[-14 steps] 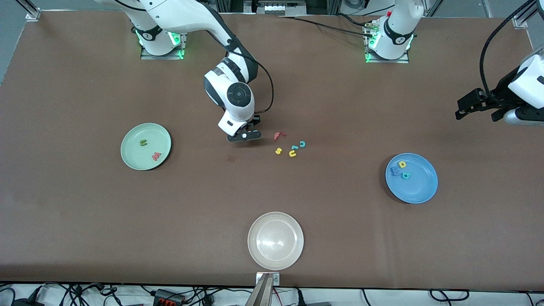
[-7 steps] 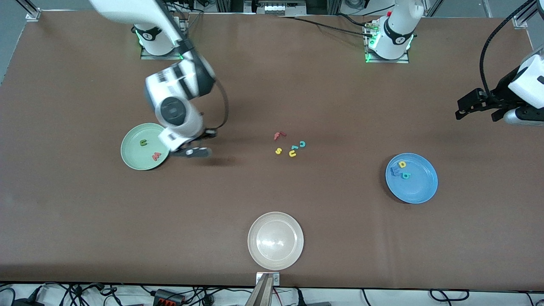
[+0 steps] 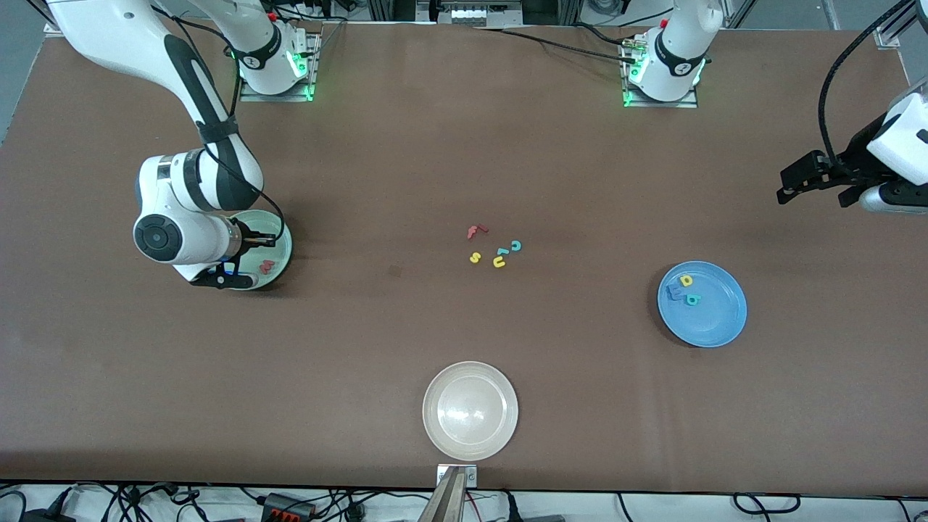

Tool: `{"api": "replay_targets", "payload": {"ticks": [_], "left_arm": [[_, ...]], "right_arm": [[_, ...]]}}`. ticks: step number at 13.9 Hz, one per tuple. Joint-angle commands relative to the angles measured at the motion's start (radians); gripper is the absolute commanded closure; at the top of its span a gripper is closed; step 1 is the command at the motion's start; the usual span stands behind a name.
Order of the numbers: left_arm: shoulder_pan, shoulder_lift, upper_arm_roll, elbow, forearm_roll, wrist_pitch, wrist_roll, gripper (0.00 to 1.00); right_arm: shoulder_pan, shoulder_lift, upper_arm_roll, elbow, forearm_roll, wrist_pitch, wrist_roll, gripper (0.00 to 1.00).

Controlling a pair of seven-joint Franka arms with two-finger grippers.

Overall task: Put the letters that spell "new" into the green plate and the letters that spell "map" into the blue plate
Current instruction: 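Carry the orange letter to the green plate and open the right gripper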

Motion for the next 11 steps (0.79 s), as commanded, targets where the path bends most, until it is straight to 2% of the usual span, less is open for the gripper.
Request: {"api": "replay_targets", "payload": {"ticks": [1,4,5,6,7,11], "left_arm": [[-0.003,0.001,0.006,0.020,-0.007,-0.023,0.026,0.00],[-0.003,0.001,0.004,0.020,-0.007,-0.022,0.026,0.00],[-0.003,0.001,0.006,0.020,-0.007,-0.022,0.026,0.00],[-0.003,0.001,0.006,0.020,-0.007,-0.023,0.026,0.00],[-0.003,0.001,0.006,0.020,-0.007,-0.024,0.026,0.00],[-0.003,0.001,0.006,0.020,-0.009,-0.024,0.026,0.00]], "right_arm": [[-0.039,0.025,0.022,-0.009,-0.012,0.008,-0.022,0.79],[-0.054,0.034,0.022,-0.023,-0.014,0.008,-0.034,0.72],[-0.059,0.034,0.022,-0.023,-0.014,0.008,-0.034,0.66],[-0.071,0.033,0.022,-0.020,-0.012,0.005,-0.033,0.31],[-0.080,0.024,0.022,-0.010,-0.012,-0.004,-0.034,0.00],[-0.096,-0.056,0.019,0.090,-0.002,-0.125,-0.016,0.00]]}}
